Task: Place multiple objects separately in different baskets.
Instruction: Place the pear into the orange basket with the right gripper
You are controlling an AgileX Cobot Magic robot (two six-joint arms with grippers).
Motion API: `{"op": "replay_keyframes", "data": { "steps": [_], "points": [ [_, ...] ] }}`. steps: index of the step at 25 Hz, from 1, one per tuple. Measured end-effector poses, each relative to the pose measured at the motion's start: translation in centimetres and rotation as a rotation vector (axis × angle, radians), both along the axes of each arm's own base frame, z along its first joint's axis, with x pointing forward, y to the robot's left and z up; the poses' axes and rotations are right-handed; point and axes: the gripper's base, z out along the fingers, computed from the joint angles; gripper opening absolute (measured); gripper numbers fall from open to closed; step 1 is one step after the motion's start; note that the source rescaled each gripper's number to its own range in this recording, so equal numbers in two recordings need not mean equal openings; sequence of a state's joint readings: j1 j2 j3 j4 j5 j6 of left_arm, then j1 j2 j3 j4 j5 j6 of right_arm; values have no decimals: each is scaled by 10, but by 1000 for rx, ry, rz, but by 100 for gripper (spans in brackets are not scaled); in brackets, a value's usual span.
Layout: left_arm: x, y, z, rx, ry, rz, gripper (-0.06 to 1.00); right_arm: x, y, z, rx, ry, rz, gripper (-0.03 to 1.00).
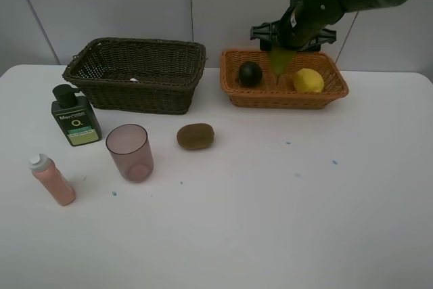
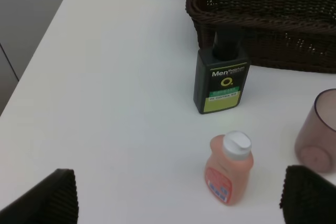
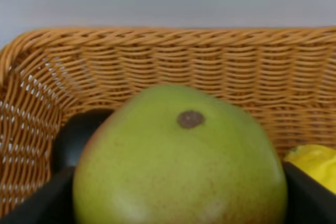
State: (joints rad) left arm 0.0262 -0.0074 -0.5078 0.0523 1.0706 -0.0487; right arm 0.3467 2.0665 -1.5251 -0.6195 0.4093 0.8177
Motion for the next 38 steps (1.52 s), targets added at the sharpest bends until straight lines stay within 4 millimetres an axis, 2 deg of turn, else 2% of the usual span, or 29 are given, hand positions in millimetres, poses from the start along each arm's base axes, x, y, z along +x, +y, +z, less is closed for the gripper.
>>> {"op": "replay_keyframes", "data": {
  "steps": [4,12,22,38],
  "points": [
    [0,0,0,0,0,0,100,4,0,-10,4,-2,16,72],
    [0,0,0,0,0,0,100,4,0,-9,-1,-8,23,72],
    [0,0,0,0,0,0,100,2,-4,-11,-227,26,176,72],
    [0,0,0,0,0,0,100,0,-4,-14,-186,67,140,72]
  ]
}}
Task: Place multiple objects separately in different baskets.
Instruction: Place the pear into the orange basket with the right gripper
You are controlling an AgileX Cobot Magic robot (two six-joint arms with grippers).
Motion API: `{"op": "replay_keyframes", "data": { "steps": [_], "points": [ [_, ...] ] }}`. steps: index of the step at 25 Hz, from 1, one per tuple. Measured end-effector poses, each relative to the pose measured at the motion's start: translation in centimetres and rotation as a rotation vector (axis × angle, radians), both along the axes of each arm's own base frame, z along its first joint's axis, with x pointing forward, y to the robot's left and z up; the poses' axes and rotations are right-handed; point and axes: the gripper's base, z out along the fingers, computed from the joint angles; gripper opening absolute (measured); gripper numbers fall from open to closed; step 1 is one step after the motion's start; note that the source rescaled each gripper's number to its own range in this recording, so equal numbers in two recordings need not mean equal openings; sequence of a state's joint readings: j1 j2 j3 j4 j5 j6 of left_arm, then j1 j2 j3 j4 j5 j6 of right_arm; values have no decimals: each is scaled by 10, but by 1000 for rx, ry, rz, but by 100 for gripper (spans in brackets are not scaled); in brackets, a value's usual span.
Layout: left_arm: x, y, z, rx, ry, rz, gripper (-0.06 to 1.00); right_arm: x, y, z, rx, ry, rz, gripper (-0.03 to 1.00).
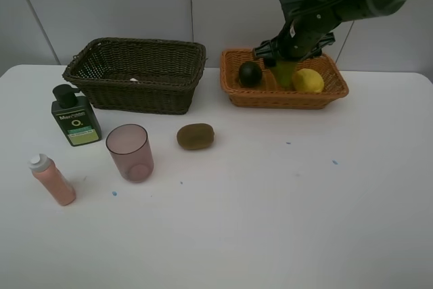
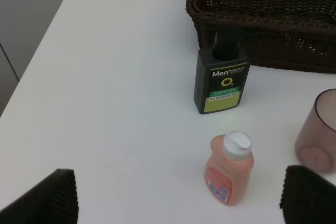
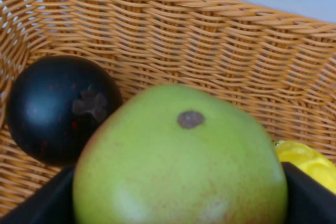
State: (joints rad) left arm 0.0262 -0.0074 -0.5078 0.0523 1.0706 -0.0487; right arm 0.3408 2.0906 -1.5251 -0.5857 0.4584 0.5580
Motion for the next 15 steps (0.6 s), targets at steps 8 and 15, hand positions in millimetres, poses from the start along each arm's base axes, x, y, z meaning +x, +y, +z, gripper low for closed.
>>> {"op": "replay_keyframes", "data": {
  "steps": [8,15],
  "points": [
    [0,0,0,0,0,0,100,0,1,0,30,4,-11,72],
    [0,0,0,0,0,0,100,0,5,0,108,1,-30,72]
  ]
}}
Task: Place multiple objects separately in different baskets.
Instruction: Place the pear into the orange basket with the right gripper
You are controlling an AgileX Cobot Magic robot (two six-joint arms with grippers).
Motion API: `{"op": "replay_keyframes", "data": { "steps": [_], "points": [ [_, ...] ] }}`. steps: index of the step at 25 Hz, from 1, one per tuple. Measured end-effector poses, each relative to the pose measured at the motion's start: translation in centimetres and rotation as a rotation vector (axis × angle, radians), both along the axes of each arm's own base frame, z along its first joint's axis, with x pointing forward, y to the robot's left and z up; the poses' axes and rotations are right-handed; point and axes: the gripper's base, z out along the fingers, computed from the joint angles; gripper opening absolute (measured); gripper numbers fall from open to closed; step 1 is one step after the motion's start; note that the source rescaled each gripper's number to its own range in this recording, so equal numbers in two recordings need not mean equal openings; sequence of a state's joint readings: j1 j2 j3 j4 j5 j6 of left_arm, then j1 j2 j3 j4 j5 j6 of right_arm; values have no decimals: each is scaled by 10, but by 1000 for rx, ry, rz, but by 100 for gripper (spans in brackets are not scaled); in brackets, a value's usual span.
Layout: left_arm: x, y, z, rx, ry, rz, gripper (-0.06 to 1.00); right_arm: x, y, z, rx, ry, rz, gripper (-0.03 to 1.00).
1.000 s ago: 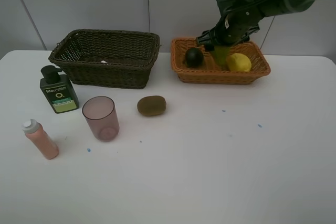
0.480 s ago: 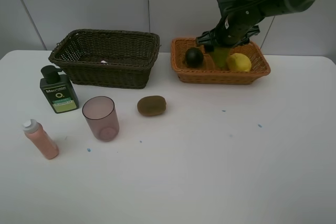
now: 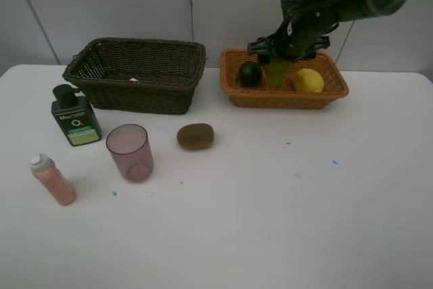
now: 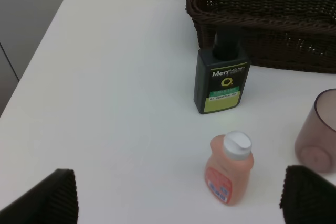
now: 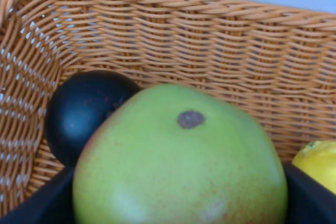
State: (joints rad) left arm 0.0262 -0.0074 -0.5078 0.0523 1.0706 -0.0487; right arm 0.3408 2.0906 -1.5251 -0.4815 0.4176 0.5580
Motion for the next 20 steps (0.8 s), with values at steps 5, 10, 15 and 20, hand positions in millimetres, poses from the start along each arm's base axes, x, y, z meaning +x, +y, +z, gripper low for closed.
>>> {"op": "replay_keyframes", "data": {
  "steps": [5,10,15,20],
  "points": [
    [0,0,0,0,0,0,100,-1,0,-1,4,9,-7,72],
    [0,0,0,0,0,0,100,-1,0,-1,7,10,-9,72],
    [0,0,0,0,0,0,100,-1,-1,-1,4,19,-17,94],
    [0,0,0,0,0,0,100,-1,0,0,22,20,-23,100]
  ]
}}
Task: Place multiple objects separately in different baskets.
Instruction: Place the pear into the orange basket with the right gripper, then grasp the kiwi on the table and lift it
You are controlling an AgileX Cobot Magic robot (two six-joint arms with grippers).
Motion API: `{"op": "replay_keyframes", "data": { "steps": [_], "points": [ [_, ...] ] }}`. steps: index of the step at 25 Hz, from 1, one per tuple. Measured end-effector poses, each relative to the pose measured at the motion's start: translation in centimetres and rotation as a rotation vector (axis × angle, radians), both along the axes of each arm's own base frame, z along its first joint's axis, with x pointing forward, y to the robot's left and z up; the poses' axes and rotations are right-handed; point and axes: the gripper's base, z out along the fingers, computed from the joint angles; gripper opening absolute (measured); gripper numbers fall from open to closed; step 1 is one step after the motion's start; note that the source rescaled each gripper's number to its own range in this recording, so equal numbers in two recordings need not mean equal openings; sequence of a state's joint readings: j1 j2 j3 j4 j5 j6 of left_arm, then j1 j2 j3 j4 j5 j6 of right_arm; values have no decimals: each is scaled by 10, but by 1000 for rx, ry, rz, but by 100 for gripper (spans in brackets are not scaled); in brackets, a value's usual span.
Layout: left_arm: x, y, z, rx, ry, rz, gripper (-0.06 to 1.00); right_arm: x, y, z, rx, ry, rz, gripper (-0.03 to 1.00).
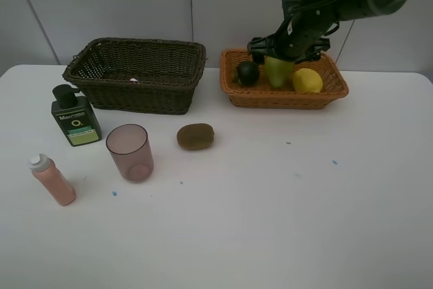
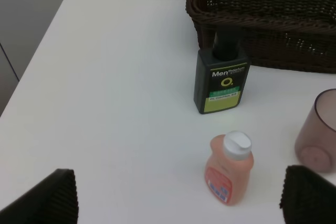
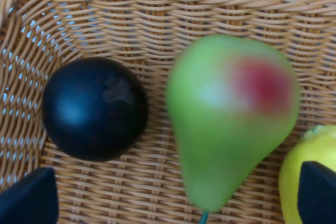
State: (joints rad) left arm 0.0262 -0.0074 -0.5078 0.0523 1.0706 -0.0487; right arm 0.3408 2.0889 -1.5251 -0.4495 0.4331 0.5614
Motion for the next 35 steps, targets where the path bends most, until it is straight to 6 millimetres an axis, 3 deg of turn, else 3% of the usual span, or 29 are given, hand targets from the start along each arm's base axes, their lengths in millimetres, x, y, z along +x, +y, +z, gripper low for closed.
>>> {"op": "replay_keyframes", "data": {
  "steps": [5,14,20,24,29,35],
  "points": [
    [0,0,0,0,0,0,100,-1,0,5,8,-10,-2,100],
    [0,0,0,0,0,0,100,-15,3,42,61,-14,-41,100],
    [0,0,0,0,0,0,100,-40,24,61,36,39,-17,100],
    [0,0,0,0,0,0,100,-61,50,67,-5,83,37,100],
    [0,0,0,0,0,0,100,-86,87,71,-111,73,211,100],
    [0,0,0,0,0,0,100,-107,114,69,-374,54,624,100]
  ]
}}
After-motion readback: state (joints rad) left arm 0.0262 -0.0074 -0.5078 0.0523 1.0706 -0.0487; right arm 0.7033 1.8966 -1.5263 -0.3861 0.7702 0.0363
